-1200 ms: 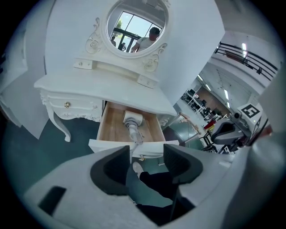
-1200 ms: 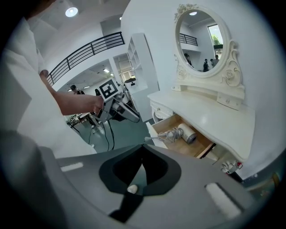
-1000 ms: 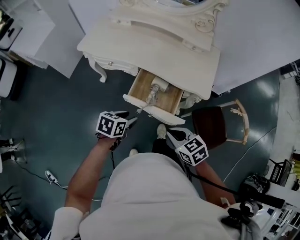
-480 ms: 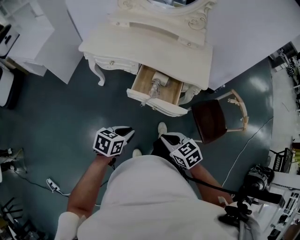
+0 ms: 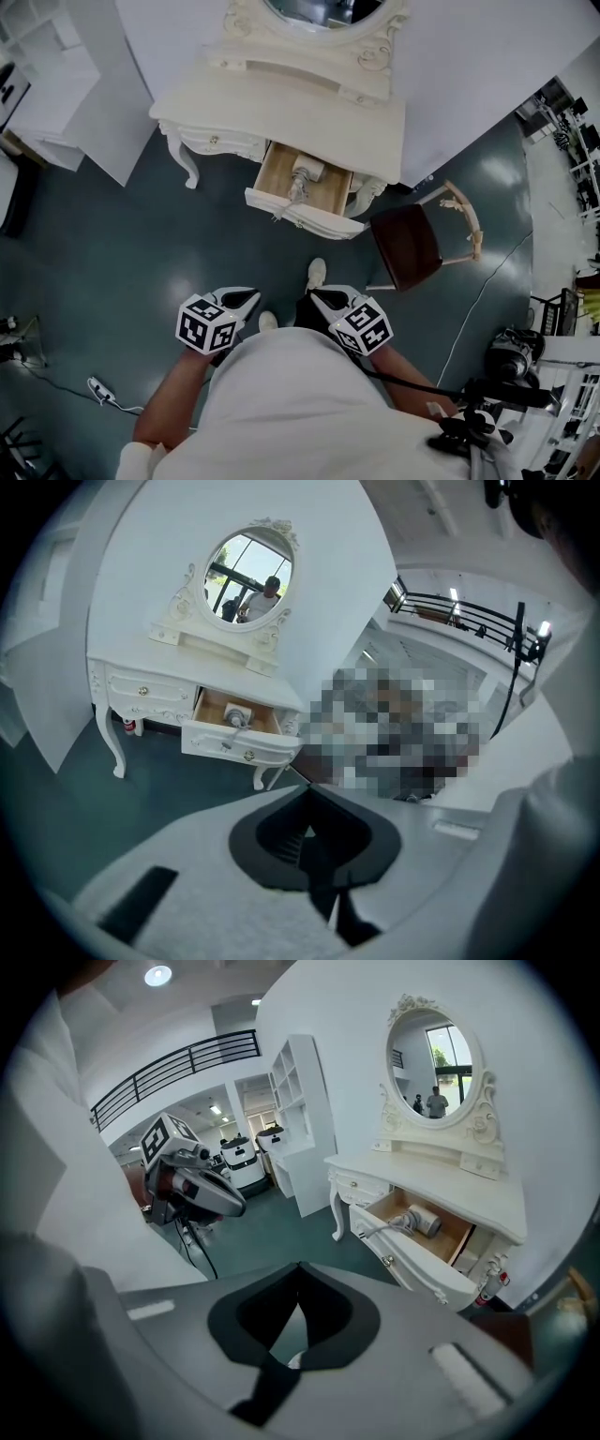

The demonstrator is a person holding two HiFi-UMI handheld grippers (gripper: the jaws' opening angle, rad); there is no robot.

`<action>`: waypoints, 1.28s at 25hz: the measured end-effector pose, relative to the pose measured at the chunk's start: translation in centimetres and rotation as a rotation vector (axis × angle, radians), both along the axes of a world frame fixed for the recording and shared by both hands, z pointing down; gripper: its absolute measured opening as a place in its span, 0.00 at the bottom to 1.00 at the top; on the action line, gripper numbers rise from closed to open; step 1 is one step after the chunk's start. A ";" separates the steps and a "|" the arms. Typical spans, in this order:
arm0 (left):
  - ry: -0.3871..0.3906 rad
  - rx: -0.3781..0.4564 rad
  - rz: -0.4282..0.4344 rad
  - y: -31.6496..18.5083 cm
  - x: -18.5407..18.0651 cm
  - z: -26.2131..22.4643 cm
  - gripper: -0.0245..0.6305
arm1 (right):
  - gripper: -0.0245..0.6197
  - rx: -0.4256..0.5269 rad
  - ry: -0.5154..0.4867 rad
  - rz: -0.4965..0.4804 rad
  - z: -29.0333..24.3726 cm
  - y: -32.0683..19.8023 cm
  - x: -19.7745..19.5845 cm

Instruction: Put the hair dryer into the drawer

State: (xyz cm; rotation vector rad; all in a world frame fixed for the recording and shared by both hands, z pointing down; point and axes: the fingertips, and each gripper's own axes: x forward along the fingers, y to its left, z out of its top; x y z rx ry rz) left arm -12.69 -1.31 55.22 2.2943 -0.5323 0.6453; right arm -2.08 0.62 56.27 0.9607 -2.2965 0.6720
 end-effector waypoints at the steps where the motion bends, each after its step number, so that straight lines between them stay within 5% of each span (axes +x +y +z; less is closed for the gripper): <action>1: -0.003 0.003 0.007 0.2 0.0 0.1 0.04 | 0.04 0.000 0.001 0.003 0.0 -0.1 0.0; 32: 0.012 0.022 0.028 -0.1 0.1 -1.1 0.04 | 0.04 0.034 0.019 -0.064 -1.3 -1.6 -2.1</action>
